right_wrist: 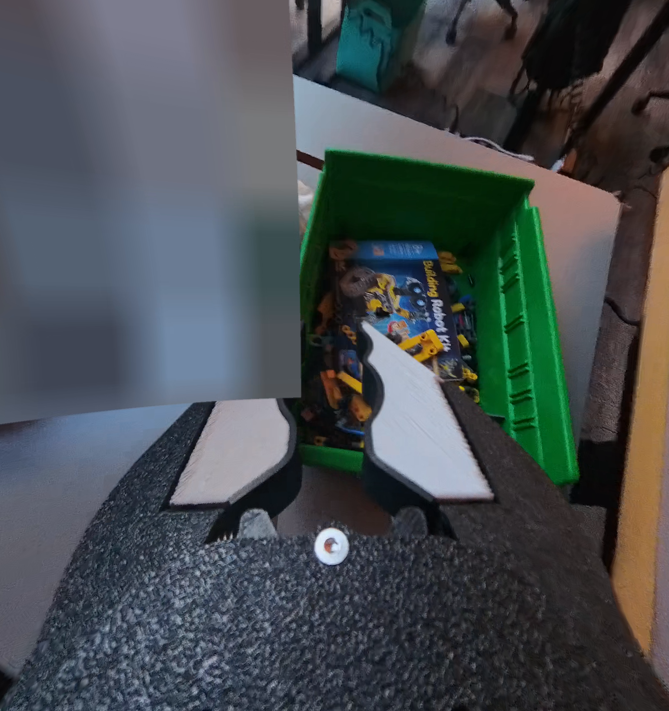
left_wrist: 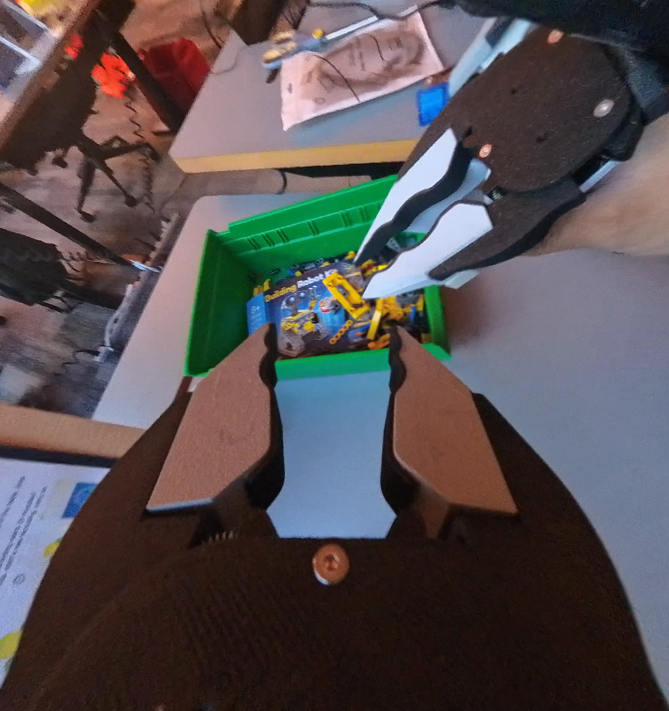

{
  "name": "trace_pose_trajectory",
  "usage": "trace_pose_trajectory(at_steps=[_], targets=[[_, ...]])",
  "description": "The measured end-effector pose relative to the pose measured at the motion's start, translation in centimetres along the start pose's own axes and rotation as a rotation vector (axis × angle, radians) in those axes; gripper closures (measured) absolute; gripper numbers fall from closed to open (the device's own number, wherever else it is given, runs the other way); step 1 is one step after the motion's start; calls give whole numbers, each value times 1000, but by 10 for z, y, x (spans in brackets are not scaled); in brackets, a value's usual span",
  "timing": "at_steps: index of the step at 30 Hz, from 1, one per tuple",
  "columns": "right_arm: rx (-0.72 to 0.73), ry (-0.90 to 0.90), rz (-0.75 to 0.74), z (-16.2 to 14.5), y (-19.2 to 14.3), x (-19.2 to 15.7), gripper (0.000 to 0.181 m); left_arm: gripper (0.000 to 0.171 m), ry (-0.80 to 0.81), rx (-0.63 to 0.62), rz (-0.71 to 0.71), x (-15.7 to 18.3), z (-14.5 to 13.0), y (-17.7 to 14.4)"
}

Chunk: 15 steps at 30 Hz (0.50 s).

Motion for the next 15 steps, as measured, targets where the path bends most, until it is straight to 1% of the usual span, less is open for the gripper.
trace_pose_trajectory(at_steps=[2,4,6,8,9,11,13,15], targets=[[13,-21,-55,-8,2,0,158,116,19,7,59,-4,-17,-15],[59,5,-20,-14,0,-11,157,112,17,2,75,-1,-37,-41],[87,-4,24,-21,-6,-30,156,111,18,17,82,5,-62,-78],[124,-39,80,-24,-16,-56,156,110,16,33,112,13,-92,-121],[149,-60,141,-25,-21,-74,155,110,16,32,124,18,-111,-143],[193,-111,329,-24,-30,-120,153,110,7,6,148,32,-152,-181],[199,-175,559,-27,-35,-175,152,115,-12,-59,167,48,-200,-211],[192,-204,751,-36,-34,-232,153,121,-50,-154,193,63,-250,-233]])
Point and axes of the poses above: each gripper's, where its closed fingertips meet, y out along the fingers, z out of its top, x = y × z across the jaws, the point moved 8 cm from there along -y, back along the fingers, and after that the axes turned 4 degrees about x, right-handed, at the moved point
